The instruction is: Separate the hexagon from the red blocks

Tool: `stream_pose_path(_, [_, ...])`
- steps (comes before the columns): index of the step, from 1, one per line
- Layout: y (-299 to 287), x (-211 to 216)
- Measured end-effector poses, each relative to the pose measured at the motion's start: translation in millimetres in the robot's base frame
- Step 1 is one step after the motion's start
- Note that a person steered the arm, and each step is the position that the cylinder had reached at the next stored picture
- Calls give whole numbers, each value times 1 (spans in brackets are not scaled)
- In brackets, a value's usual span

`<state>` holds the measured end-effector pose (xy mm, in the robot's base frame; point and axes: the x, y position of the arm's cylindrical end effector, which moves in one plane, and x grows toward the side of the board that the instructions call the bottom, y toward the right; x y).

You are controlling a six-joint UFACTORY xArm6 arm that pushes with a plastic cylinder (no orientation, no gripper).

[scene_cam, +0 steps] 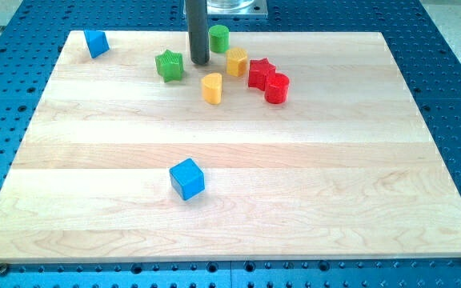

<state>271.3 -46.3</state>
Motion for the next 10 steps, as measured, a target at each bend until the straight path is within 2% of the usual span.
stream_pose_path(2, [50,7])
stream_pose_path(3, [50,25])
stream_pose_path(5, [125,14])
stream_pose_path(8, [112,17])
stream_pose_path(9, [158,-12])
stream_pose_path(10, [154,-13])
